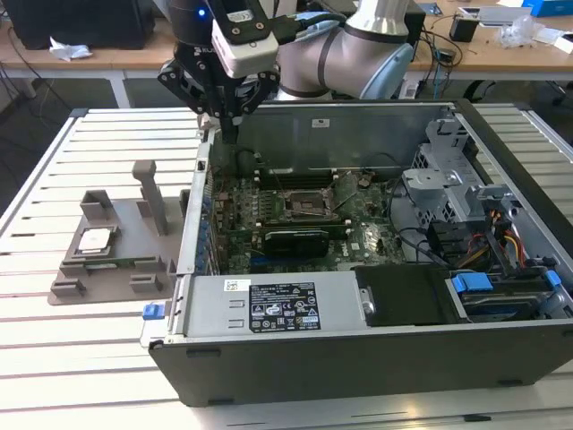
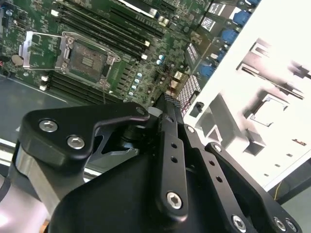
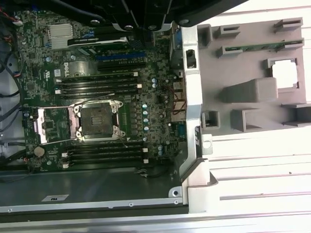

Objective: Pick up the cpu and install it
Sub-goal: 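Reach for the cpu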

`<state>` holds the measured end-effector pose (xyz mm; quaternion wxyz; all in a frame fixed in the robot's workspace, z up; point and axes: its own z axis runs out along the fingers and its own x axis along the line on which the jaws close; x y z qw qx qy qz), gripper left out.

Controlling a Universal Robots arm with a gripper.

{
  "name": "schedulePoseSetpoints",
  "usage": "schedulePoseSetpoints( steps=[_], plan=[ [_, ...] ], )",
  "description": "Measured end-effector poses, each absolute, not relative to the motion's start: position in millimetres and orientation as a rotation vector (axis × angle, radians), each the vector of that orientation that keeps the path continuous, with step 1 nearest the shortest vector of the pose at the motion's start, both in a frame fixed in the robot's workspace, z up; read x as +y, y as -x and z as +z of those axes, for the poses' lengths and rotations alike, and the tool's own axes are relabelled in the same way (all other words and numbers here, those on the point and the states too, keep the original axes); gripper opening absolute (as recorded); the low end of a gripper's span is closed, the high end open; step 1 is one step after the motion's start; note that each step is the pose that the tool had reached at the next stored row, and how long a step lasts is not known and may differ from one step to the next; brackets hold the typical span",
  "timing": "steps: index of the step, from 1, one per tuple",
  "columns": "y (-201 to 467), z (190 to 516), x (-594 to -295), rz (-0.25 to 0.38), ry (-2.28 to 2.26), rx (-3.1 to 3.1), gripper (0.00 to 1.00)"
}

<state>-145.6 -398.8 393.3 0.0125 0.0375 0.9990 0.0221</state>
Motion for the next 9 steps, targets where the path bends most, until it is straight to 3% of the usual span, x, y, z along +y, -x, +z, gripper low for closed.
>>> schedulePoseSetpoints(
  steps=[9],
  plan=[
    [167,393,-399,0.069,-0.117,3.114,0.11]
  ],
)
